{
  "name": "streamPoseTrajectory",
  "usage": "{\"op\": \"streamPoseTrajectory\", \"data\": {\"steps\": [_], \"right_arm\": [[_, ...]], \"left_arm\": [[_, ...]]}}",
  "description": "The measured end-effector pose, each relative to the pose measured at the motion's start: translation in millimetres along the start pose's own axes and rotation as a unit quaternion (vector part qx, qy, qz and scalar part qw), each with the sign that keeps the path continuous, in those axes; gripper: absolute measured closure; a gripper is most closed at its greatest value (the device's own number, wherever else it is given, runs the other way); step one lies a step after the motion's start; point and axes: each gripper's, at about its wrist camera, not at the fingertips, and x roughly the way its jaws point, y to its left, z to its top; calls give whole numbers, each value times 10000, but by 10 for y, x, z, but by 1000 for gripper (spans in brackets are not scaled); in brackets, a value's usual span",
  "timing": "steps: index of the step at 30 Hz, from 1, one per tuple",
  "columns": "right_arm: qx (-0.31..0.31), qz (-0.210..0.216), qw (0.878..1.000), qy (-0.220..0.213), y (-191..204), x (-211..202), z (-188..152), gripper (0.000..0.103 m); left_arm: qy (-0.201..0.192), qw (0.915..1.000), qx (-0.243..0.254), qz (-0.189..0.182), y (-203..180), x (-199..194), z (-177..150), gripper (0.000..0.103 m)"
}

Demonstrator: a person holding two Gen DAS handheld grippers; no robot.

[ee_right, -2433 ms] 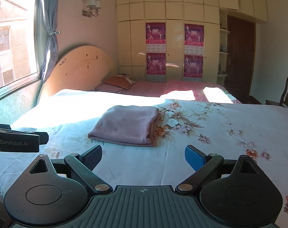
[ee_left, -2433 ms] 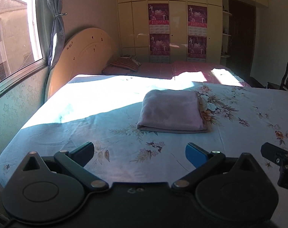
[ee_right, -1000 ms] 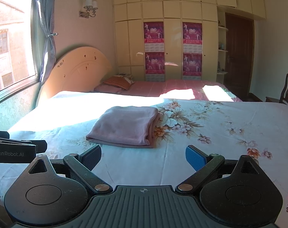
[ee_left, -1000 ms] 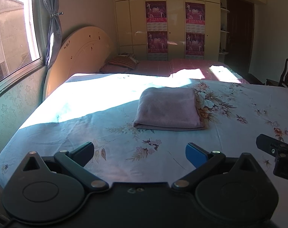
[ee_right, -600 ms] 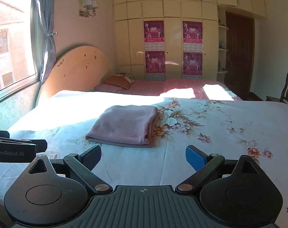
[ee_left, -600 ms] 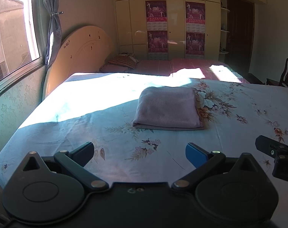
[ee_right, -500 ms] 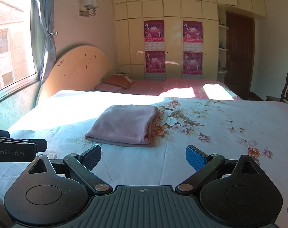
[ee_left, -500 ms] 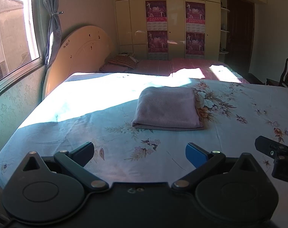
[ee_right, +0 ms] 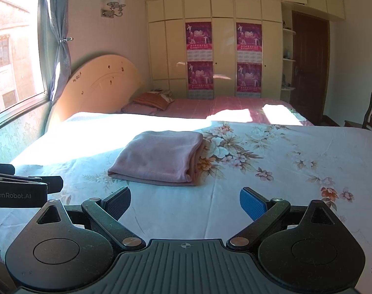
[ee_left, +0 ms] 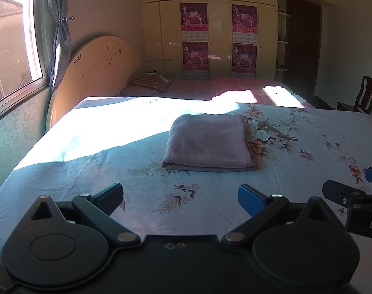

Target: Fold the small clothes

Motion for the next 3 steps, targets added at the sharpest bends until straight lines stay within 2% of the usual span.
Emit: {"op": "streamPoseTrajectory", "data": {"steps": [3], "right_arm": [[26,-29,10000,91,-32,88,-19,8]], "left_arm": [[78,10000,-21,26,4,143,40,0]]}}
